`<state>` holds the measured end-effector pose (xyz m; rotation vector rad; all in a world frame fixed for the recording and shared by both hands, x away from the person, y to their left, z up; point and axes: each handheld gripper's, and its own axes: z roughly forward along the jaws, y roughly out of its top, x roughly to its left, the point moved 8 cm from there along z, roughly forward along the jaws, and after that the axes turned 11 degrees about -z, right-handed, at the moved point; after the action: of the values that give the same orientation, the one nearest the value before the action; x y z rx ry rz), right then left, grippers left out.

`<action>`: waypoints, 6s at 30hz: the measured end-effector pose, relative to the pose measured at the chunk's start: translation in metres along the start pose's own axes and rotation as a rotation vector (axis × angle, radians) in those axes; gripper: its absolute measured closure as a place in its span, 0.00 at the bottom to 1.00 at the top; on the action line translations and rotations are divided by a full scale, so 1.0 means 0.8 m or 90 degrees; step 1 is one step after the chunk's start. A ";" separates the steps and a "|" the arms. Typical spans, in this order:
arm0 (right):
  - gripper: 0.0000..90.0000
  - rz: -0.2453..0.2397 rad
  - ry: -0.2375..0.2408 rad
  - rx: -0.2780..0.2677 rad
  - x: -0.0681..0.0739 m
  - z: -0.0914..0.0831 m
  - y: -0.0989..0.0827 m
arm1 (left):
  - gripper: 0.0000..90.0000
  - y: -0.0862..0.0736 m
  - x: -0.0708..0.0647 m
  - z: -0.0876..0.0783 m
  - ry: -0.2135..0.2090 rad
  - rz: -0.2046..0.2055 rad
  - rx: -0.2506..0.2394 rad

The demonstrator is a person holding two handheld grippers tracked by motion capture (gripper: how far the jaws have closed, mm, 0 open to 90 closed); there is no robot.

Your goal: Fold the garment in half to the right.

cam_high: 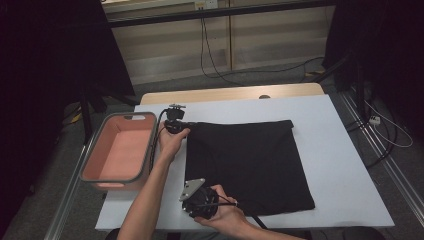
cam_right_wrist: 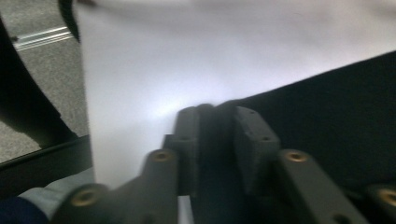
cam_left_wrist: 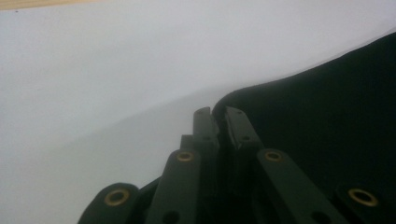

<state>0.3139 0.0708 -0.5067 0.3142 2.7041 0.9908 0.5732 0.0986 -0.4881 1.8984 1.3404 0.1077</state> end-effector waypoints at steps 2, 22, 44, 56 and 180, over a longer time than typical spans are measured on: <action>0.94 0.012 0.002 -0.004 -0.005 0.000 -0.002 | 0.94 0.002 0.001 -0.002 0.002 0.000 -0.004; 0.97 0.095 -0.006 -0.115 -0.006 -0.073 -0.014 | 0.97 0.010 -0.016 -0.007 -0.024 -0.011 -0.019; 0.53 0.159 -0.103 -0.058 -0.029 -0.082 -0.076 | 0.96 0.010 -0.034 0.004 -0.032 0.003 -0.009; 0.73 0.170 -0.059 -0.042 -0.016 -0.070 -0.075 | 0.96 0.010 -0.032 0.006 -0.029 -0.006 -0.010; 0.96 0.097 -0.034 -0.270 -0.035 -0.120 0.060 | 0.97 0.102 -0.019 -0.108 0.021 -0.007 -0.127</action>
<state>0.3173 0.0410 -0.4001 0.4570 2.3690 1.5354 0.5869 0.1233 -0.3718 1.7280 1.3105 0.2591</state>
